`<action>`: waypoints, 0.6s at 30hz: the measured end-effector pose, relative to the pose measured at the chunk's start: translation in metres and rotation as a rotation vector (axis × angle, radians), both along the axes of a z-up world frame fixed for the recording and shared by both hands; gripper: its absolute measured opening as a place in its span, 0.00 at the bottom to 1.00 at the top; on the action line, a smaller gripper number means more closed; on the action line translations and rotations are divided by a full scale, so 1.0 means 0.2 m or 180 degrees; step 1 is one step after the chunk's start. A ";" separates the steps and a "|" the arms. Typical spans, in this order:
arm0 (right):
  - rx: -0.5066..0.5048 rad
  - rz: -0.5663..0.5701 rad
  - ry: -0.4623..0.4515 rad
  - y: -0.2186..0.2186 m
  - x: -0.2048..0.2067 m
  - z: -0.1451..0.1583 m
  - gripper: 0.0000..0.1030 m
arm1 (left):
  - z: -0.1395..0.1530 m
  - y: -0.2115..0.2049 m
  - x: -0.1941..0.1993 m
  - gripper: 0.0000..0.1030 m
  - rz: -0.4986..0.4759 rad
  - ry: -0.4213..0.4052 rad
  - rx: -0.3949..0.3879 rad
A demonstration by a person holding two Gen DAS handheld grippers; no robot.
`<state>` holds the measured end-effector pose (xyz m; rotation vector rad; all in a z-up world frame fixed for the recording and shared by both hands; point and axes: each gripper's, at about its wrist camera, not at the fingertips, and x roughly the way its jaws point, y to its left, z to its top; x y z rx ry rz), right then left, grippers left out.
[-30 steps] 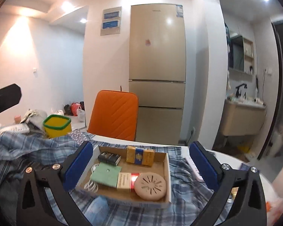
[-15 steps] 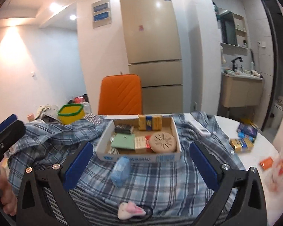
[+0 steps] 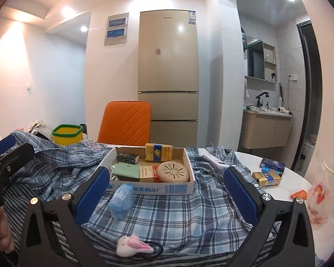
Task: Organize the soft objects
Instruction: 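Withdraw both tools and lower the right tool onto the pink plush toy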
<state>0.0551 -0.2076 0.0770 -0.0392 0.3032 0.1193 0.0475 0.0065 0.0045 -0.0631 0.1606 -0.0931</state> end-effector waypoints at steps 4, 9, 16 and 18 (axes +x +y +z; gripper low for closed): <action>-0.0039 -0.0039 -0.0109 0.01 -0.04 0.00 1.00 | -0.02 -0.03 0.00 1.00 -0.0018 0.0020 0.0079; -0.0281 0.0087 0.0005 0.09 -0.03 -0.02 1.00 | -0.03 -0.06 0.00 1.00 -0.0051 0.0044 0.0165; -0.0312 0.0364 0.0384 0.12 0.05 -0.03 1.00 | -0.04 -0.07 0.07 1.00 -0.0251 0.0404 0.0144; -0.0251 0.0375 0.0626 0.10 0.09 -0.05 0.93 | -0.04 -0.06 0.06 1.00 -0.0182 0.0387 0.0132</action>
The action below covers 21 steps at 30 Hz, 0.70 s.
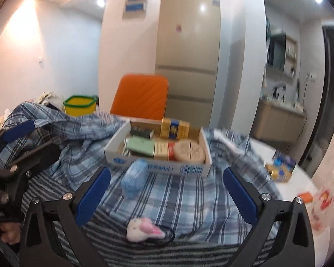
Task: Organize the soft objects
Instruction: 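Withdraw both tools and lower the right tool onto the pink plush toy, then grasp the plush toy with the right tool while the left tool grasps the blue wipe pack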
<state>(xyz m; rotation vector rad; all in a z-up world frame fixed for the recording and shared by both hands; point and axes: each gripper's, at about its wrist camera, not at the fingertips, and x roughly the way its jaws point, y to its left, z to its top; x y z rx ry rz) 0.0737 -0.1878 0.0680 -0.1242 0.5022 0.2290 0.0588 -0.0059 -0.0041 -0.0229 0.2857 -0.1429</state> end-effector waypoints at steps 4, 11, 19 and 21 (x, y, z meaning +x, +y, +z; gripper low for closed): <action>0.0059 -0.0003 0.0390 -0.04 0.07 -0.05 0.84 | 0.00 0.03 0.01 1.00 0.0054 0.0050 -0.0080; 0.0021 0.0211 0.0950 0.00 0.14 -0.16 0.78 | -0.02 0.03 0.02 1.00 0.0100 0.0084 -0.0061; -0.0144 0.0505 0.1543 0.07 0.20 -0.33 0.54 | -0.03 0.01 0.03 1.00 0.0078 0.0112 -0.0004; -0.0222 0.0547 0.1616 0.09 0.20 -0.36 0.53 | -0.03 0.01 0.03 1.00 0.0070 0.0118 -0.0006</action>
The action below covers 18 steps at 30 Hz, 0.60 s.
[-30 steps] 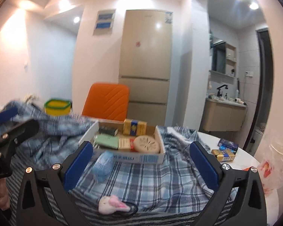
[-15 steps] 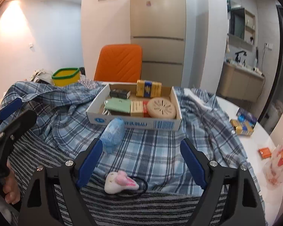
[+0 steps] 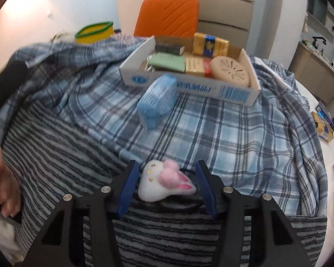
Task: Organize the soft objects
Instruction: 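Grasp the plush toy with the right tool while the left tool grasps the blue wipe pack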
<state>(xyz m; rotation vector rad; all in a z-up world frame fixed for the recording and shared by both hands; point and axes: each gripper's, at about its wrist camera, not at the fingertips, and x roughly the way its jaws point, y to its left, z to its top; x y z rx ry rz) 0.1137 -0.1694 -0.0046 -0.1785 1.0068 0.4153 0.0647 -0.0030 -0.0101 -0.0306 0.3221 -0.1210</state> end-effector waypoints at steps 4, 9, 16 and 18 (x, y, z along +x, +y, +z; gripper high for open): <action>-0.0081 0.0021 0.0154 0.01 0.01 -0.05 0.34 | 0.00 0.00 0.00 1.00 -0.0005 0.0007 0.0006; 0.0068 0.0007 -0.0160 -0.02 -0.04 0.04 0.29 | 0.00 0.01 0.00 1.00 0.0017 0.0021 -0.0038; 0.0143 -0.0055 -0.0831 -0.08 -0.14 0.25 0.29 | 0.02 0.01 0.02 1.00 0.0006 0.0104 -0.0019; 0.0212 -0.0114 -0.0975 -0.11 -0.15 0.31 0.29 | 0.07 0.02 0.01 1.00 0.0013 0.0092 -0.0012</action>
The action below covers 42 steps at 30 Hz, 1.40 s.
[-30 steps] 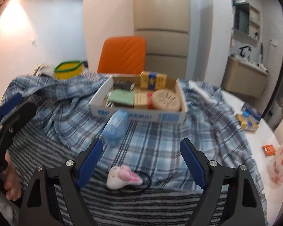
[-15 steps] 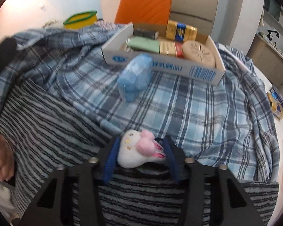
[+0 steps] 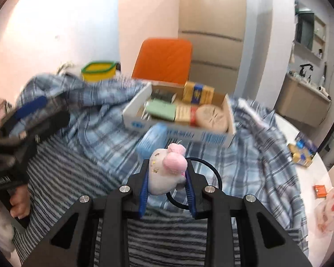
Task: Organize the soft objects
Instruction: 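Grasp the plush toy with the right tool while the left tool grasps the blue wipe pack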
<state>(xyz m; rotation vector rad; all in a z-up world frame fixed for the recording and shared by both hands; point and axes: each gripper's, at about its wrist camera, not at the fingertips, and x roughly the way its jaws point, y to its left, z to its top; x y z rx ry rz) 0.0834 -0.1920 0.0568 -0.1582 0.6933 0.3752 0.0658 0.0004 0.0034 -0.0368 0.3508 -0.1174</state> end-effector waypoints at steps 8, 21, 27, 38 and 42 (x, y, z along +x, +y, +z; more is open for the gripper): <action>0.0202 -0.0315 -0.0672 -0.08 0.09 0.21 0.29 | 0.21 -0.08 0.03 1.00 0.0056 -0.0236 0.0260; 0.0310 -0.0816 -0.1047 -0.15 0.24 0.11 0.30 | 0.05 -0.32 0.58 0.81 -0.0156 0.1044 0.0387; 0.0427 -0.0952 -0.0951 -0.21 0.25 0.09 0.30 | -0.15 -0.36 0.71 0.81 -0.0262 0.1543 0.0322; 0.0326 -0.0901 -0.0875 -0.19 0.28 0.05 0.30 | -0.41 -0.47 0.77 0.54 -0.0488 0.2104 0.0534; 0.0284 -0.0883 -0.0902 -0.18 0.27 0.05 0.30 | -0.44 -0.47 0.78 0.36 -0.0418 0.2191 0.0567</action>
